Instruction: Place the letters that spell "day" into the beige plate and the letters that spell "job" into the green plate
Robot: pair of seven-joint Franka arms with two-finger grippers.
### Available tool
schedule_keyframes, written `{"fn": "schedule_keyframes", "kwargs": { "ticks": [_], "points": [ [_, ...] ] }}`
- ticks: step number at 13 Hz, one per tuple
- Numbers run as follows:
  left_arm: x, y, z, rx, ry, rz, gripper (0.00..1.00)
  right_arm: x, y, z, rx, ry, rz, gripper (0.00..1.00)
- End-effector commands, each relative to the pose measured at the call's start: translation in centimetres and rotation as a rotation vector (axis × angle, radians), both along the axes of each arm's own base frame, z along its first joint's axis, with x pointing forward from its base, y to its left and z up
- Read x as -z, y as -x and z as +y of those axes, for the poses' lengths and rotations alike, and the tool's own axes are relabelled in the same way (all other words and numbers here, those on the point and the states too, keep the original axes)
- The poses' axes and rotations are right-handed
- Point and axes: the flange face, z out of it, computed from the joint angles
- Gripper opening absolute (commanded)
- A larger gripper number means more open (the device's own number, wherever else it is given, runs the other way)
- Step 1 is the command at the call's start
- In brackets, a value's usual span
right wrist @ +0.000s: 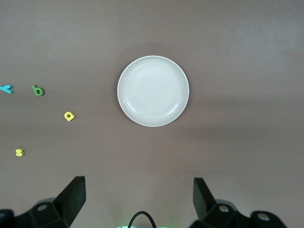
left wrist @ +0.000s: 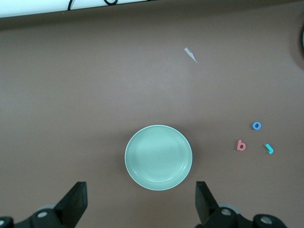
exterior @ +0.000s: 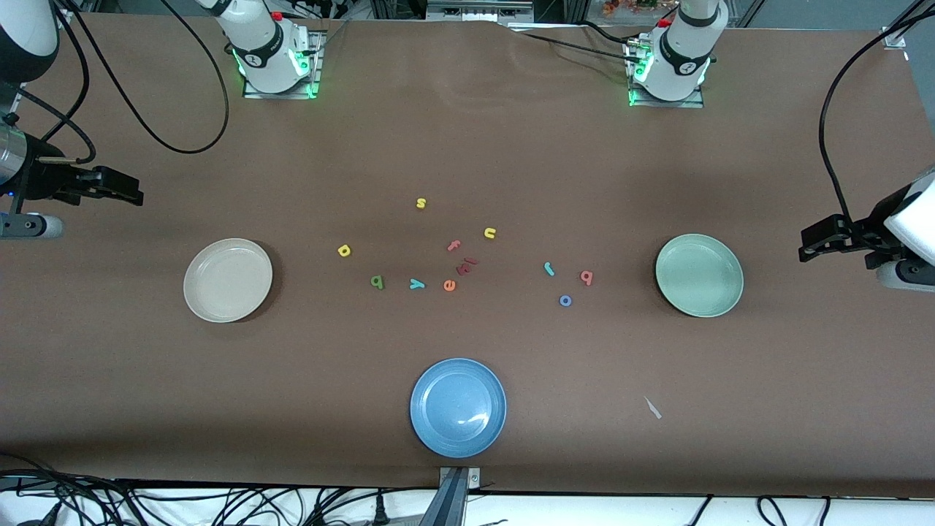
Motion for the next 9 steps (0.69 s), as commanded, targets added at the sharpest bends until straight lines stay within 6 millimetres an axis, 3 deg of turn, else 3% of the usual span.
{"fn": "schedule_keyframes", "kwargs": {
  "ticks": [1, 9],
  "points": [
    [-0.2, 0.1, 0.1, -0.01, -0.006, 0.006, 1.0, -0.4, 0.0, 0.2, 0.001, 0.012, -0.009, 1.0],
    [1.0, 0.0, -0.4, -0.001, -0.006, 0.028, 1.0, -0.4, 0.0, 0.4, -0.002, 0.014, -0.009, 1.0]
  ]
}}
